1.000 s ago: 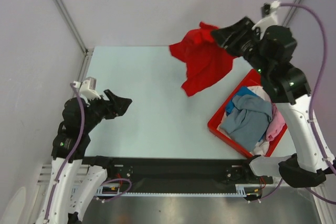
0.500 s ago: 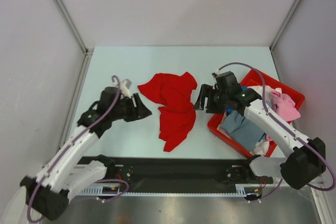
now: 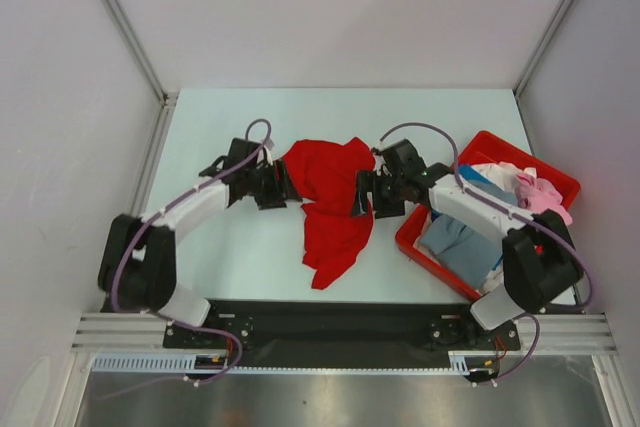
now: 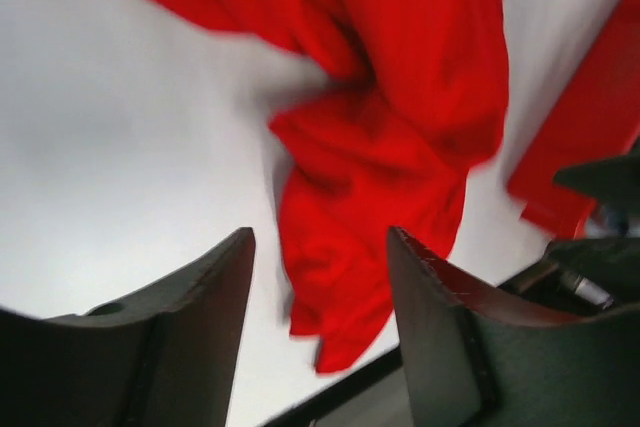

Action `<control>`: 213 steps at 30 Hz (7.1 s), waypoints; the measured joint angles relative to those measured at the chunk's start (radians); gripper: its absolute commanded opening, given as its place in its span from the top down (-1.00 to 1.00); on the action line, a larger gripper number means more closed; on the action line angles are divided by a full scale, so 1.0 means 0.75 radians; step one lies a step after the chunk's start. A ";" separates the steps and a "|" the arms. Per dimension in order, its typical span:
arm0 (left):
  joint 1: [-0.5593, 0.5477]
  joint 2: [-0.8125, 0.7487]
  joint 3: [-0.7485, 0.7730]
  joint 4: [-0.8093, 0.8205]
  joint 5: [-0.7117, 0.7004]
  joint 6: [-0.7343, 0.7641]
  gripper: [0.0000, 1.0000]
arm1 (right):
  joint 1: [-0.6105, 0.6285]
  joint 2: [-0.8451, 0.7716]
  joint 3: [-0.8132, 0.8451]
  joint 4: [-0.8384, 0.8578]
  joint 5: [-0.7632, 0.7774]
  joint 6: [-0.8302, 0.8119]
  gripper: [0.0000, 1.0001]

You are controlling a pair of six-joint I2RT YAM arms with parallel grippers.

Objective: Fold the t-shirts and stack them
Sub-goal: Flatten the tshirt out

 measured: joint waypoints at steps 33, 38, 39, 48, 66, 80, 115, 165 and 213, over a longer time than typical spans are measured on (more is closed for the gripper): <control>0.303 0.824 0.656 -0.009 0.047 -0.008 0.72 | -0.248 0.979 0.929 0.041 0.253 -0.041 0.49; 0.303 0.820 0.679 -0.002 0.039 0.008 0.99 | -0.246 0.996 1.005 0.018 0.254 -0.048 1.00; 0.303 0.809 0.682 -0.004 0.027 0.010 0.99 | -0.247 0.996 1.024 0.005 0.258 -0.046 1.00; 0.303 0.281 0.683 -0.134 -0.197 0.089 0.99 | -0.247 0.815 1.239 -0.233 0.435 -0.030 1.00; 0.300 -0.890 0.724 -0.386 -0.467 0.243 0.99 | -0.092 -0.192 1.055 0.072 0.343 0.023 1.00; 0.300 -0.173 0.651 0.238 -0.196 0.056 0.99 | -0.395 0.010 1.082 0.396 0.111 -0.020 1.00; 0.699 -0.655 -0.126 -0.361 -0.406 0.110 -0.79 | 0.107 0.087 0.388 0.079 0.109 0.064 -0.08; 0.188 0.002 -0.120 -0.268 -0.185 0.183 0.99 | -0.479 0.754 0.568 -0.033 0.261 0.160 0.20; 0.487 -0.214 -0.070 -0.301 -0.279 0.205 0.99 | -0.440 0.635 0.423 0.032 0.269 0.527 0.07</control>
